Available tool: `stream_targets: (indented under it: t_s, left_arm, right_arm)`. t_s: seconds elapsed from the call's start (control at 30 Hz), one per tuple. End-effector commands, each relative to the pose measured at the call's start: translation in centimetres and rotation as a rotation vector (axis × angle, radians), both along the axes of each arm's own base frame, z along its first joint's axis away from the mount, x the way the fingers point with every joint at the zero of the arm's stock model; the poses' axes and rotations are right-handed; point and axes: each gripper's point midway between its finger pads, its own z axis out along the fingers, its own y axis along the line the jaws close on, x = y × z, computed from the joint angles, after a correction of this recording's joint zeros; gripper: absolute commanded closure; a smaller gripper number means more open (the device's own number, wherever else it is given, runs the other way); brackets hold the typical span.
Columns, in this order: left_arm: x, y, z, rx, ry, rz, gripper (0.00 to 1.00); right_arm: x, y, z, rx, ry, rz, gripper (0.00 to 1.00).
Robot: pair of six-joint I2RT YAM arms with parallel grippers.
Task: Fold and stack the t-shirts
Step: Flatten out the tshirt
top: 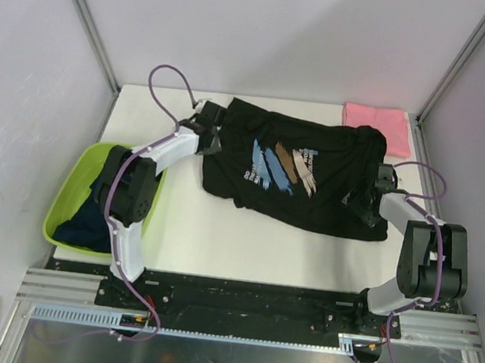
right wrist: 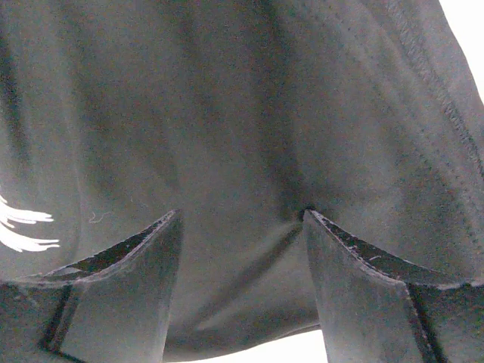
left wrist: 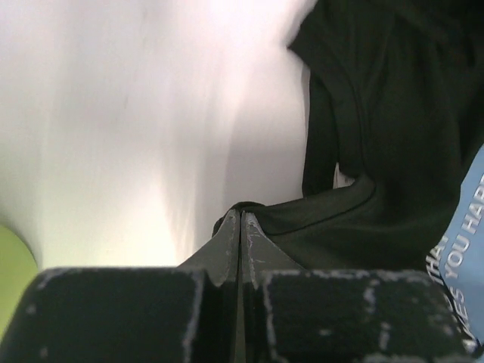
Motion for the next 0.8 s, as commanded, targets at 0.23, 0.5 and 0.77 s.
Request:
stream_targets:
  t_s: [0.23,0.5,0.77]
  left_arm:
    - [4.7,-1.6,5.1,-0.12,-0.109,-0.095,0.62]
    - [-0.5,-2.5,8.2,-0.274,-0.107,-0.117,0.44]
    - [-10.1,-3.3,3.0,-0.356,0.046,-0.081,0.66]
  right_arm:
    - [-0.5,-2.2,0.5,-0.043,0.001,-0.055,0.31]
    - [-2.7,-5.7,4.0,-0.051,-0.037,-0.185,0.3]
    - [-6.5,-7.3,3.8,-0.026,-0.008,-0.284,0.33]
